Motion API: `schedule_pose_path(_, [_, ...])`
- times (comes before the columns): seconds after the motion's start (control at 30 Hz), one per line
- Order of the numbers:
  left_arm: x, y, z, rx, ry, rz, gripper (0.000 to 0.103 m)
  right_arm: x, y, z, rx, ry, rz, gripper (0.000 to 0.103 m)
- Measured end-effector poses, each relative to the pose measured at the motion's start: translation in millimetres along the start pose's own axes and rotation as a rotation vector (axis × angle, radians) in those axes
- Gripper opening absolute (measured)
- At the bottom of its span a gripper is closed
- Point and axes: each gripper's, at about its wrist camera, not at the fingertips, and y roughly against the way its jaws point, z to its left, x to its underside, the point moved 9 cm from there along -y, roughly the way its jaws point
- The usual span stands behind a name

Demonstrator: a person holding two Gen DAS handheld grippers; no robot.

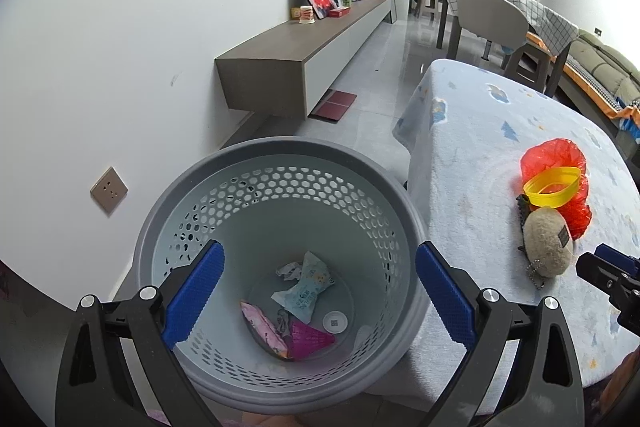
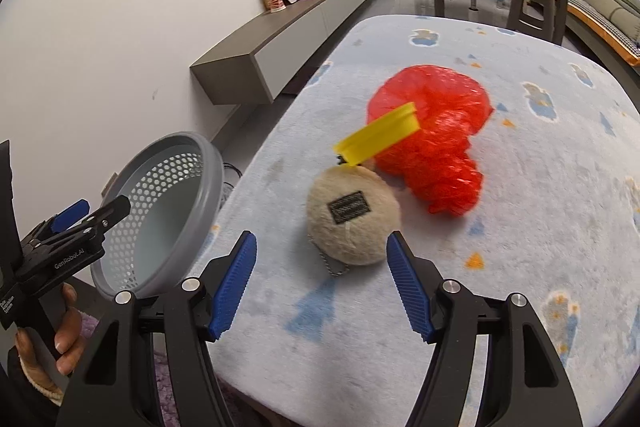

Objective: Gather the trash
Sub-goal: 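Move both grippers back over the table toward the plush ball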

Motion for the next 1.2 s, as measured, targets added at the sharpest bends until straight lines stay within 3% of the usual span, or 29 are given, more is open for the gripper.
schedule_pose_path(0.43, [2.7,3.8,-35.7,0.049,-0.06,-0.006,0.094,0.1,16.1,-42.9,0.053,-0.061,-0.01,0.065])
schedule_pose_path(0.77, [11.4,2.4,-70.4,0.09,-0.118,0.016,0.094,-4.4,36.0,-85.0,0.131,-0.029,-0.006,0.065])
schedule_pose_path(1.07, [15.2,4.7,-134.4,0.209,-0.168,0.018,0.095,-7.2,44.7,-113.5,0.127,-0.041,-0.023,0.065])
schedule_pose_path(1.2, [18.2,-2.8,-163.5,0.22,-0.189,0.036,0.095,-6.0,47.5,-121.4,0.129,-0.05,-0.031,0.065])
